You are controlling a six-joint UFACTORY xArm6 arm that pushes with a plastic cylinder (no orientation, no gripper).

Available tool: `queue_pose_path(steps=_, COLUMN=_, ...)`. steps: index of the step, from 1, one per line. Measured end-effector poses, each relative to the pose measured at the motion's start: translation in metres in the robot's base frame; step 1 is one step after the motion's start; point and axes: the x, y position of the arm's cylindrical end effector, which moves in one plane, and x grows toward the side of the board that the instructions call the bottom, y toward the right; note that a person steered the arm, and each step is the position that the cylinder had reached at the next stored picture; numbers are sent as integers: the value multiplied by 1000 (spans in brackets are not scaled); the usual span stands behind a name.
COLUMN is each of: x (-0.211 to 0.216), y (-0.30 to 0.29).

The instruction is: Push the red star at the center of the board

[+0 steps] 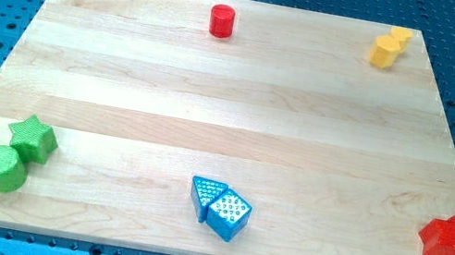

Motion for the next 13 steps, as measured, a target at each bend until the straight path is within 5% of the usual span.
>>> queue_pose_path(steps=3, x=-67, y=-81)
queue_pose_path(steps=5, x=-44, y=-21)
queue_pose_path(steps=7, x=28, y=-62)
queue_pose_path(steps=9, x=-23, y=-103)
queue_pose_path(steps=12, x=13, y=-85)
queue_pose_path(steps=13, x=-42, y=-29)
